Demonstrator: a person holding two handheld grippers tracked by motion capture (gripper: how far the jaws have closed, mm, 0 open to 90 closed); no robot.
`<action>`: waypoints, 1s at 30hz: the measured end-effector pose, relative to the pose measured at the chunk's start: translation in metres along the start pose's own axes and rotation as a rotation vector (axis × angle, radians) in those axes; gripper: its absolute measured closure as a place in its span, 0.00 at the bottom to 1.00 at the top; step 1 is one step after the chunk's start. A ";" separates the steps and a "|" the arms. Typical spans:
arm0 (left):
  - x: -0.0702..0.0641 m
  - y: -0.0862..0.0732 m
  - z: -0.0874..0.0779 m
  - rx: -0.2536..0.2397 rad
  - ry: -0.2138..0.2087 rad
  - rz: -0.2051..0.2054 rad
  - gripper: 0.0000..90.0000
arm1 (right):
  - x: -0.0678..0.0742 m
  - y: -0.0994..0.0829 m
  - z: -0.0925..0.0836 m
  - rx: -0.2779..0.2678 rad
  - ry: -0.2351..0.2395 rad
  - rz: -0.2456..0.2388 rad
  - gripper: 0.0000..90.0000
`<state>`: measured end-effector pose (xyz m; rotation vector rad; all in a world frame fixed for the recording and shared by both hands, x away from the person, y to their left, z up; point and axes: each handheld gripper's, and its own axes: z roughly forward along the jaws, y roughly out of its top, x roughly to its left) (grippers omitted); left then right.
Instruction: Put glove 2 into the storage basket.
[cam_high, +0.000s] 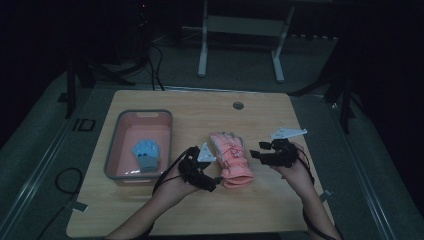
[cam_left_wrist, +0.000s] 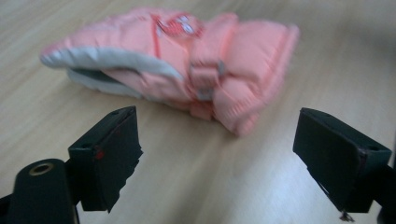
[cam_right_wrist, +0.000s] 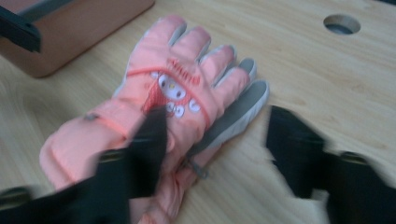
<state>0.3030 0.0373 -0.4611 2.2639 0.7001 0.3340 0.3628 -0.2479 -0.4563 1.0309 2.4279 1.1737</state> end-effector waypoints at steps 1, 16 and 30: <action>0.000 0.000 0.000 0.000 0.000 0.000 0.29 | 0.000 0.000 0.000 0.000 0.000 0.000 0.56; 0.033 0.032 0.051 0.057 0.057 -0.191 0.34 | 0.007 0.009 0.053 0.085 0.001 0.047 0.52; 0.057 0.006 0.106 0.148 -0.104 -0.421 0.27 | -0.025 -0.017 0.087 0.262 0.111 0.278 0.48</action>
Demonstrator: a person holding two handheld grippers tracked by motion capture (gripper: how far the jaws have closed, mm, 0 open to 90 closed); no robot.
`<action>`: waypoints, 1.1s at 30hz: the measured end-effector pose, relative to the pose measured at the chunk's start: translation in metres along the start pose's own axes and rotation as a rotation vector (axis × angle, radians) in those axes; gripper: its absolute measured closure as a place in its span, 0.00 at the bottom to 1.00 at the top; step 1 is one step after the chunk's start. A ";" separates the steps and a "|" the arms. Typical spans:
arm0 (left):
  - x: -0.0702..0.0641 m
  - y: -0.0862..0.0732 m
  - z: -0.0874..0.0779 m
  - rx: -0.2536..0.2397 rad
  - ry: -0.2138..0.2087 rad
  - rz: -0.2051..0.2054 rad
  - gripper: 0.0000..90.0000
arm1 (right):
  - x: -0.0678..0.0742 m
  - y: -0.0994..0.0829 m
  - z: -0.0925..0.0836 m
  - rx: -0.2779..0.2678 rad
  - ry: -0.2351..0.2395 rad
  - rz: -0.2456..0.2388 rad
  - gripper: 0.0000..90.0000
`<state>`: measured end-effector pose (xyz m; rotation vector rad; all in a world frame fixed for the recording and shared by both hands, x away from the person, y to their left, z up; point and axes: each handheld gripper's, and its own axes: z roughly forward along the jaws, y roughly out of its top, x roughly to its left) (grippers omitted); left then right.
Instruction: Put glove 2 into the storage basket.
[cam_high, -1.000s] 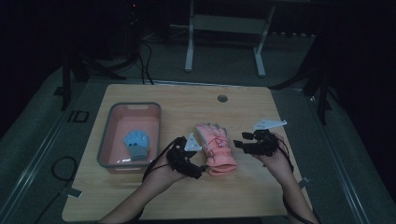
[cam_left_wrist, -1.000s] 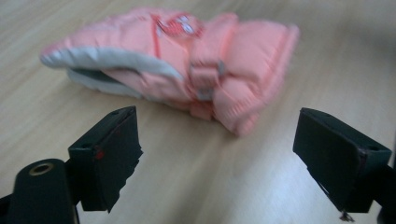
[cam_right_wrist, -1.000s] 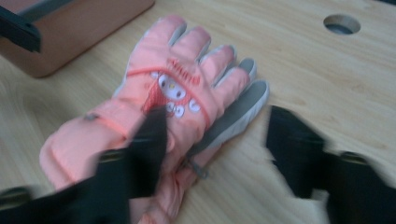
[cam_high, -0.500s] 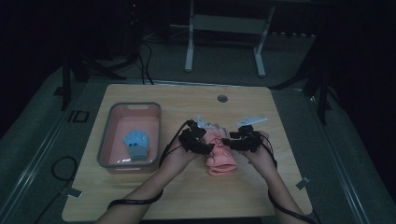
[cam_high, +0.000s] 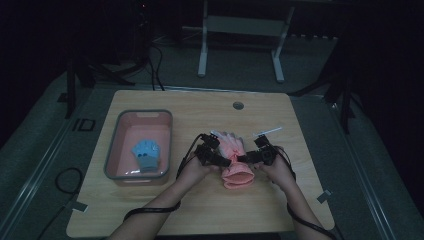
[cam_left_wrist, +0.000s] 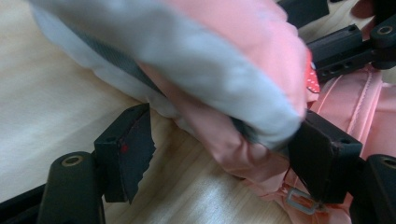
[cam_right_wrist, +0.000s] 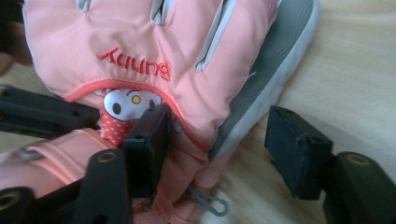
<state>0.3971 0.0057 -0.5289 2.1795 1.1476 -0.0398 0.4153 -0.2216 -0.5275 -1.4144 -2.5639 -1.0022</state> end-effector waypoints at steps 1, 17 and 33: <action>0.002 0.000 0.002 0.005 -0.019 -0.011 0.26 | -0.001 0.000 0.002 0.001 0.024 0.003 0.52; 0.002 0.009 -0.011 0.018 -0.160 0.044 0.76 | 0.018 -0.006 -0.007 -0.104 -0.001 -0.058 0.86; -0.007 0.025 -0.077 -0.008 -0.142 0.121 0.77 | 0.055 0.015 -0.043 -0.211 0.033 -0.089 0.86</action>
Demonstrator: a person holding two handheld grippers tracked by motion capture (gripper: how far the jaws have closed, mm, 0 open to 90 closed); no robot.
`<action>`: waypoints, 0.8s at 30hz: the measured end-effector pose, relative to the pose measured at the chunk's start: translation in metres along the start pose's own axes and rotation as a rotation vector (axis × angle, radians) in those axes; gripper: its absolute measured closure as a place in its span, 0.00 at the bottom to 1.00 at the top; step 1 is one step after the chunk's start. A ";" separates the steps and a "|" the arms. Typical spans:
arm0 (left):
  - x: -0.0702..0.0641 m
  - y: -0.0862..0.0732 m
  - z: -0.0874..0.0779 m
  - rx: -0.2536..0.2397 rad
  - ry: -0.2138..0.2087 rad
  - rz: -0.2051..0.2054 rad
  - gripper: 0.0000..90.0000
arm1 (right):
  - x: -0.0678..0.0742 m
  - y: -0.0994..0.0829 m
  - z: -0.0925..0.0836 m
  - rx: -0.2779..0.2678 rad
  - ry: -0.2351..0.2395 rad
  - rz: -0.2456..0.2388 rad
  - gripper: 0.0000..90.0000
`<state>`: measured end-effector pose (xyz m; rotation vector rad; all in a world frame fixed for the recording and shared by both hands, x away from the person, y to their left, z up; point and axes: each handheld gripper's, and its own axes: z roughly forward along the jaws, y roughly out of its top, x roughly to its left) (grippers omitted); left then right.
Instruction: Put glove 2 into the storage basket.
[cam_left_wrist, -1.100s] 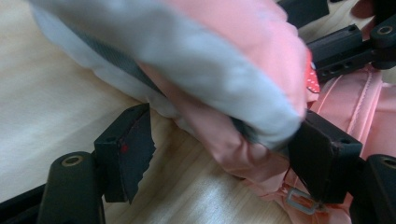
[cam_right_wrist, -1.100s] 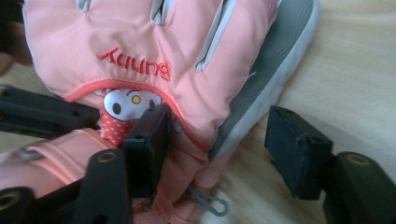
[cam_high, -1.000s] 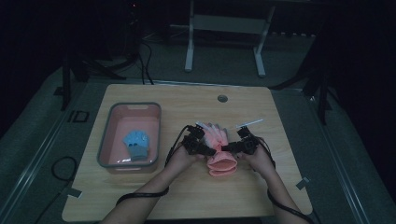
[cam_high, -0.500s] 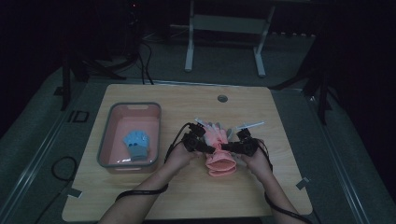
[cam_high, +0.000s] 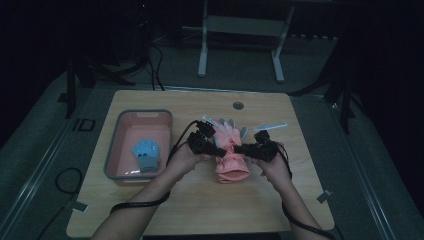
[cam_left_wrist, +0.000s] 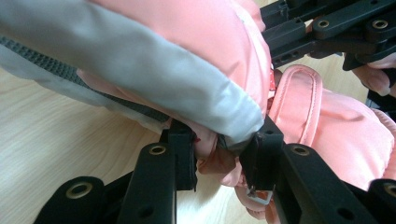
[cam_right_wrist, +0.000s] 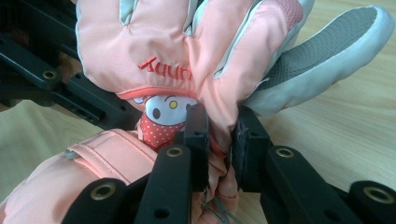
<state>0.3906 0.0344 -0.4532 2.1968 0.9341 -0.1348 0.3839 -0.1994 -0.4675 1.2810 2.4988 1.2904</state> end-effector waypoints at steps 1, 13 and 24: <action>0.000 0.000 -0.004 0.001 0.001 0.002 0.77 | 0.003 0.003 -0.001 -0.003 0.000 -0.006 0.86; 0.007 0.003 -0.054 0.009 0.022 0.009 0.77 | 0.038 0.036 0.002 -0.017 0.011 -0.045 0.86; 0.020 -0.003 -0.097 0.016 0.071 0.012 0.77 | 0.067 0.063 0.018 -0.048 0.043 -0.081 0.86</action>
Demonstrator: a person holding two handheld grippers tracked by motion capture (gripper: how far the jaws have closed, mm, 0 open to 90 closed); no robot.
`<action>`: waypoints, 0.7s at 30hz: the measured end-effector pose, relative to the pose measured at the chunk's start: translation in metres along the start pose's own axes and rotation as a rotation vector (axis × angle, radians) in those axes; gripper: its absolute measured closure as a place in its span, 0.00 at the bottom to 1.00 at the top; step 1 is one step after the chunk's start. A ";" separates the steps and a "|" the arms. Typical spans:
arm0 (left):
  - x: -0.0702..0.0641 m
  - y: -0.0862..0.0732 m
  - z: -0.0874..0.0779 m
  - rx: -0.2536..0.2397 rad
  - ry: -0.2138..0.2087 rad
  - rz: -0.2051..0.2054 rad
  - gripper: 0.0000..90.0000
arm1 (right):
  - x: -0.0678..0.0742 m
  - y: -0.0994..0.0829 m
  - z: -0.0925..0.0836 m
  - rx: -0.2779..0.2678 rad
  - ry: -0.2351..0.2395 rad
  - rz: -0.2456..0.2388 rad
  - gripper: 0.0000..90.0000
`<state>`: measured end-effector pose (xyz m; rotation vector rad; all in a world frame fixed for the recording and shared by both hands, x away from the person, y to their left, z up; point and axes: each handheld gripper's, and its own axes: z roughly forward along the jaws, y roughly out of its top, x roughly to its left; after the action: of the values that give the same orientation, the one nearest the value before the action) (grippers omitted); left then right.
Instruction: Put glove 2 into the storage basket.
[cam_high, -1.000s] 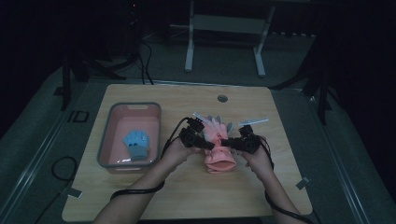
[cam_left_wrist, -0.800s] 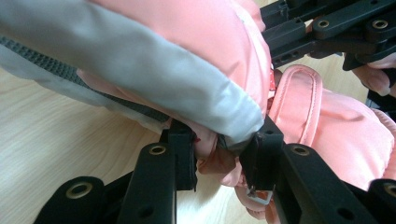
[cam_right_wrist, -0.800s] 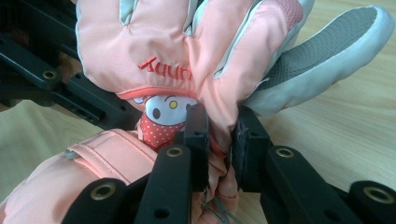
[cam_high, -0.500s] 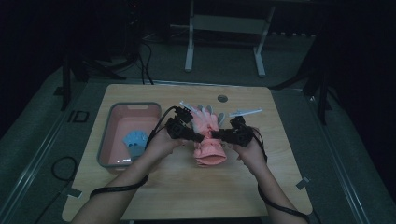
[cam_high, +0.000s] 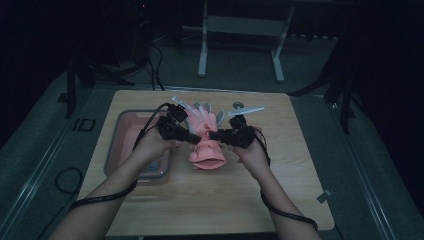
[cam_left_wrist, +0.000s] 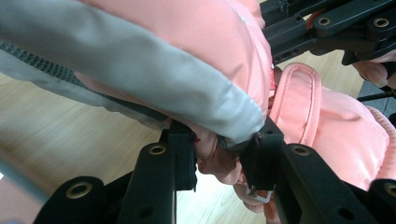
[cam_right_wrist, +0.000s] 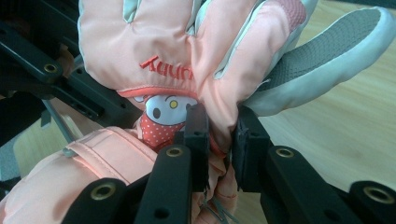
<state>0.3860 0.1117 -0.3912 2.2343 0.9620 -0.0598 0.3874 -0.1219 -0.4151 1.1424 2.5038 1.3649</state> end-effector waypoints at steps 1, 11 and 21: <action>0.002 -0.001 -0.004 0.003 0.003 0.001 0.77 | 0.003 0.002 0.002 -0.002 0.004 -0.001 0.86; 0.021 -0.014 -0.042 0.010 0.033 -0.013 0.76 | 0.028 0.026 0.026 -0.012 0.039 -0.016 0.86; 0.050 -0.043 -0.084 0.020 0.088 -0.048 0.76 | 0.064 0.049 0.069 -0.019 0.093 -0.025 0.86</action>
<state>0.3758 0.2154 -0.3678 2.2475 1.0666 0.0071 0.3962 -0.0172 -0.4023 1.0646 2.5523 1.4648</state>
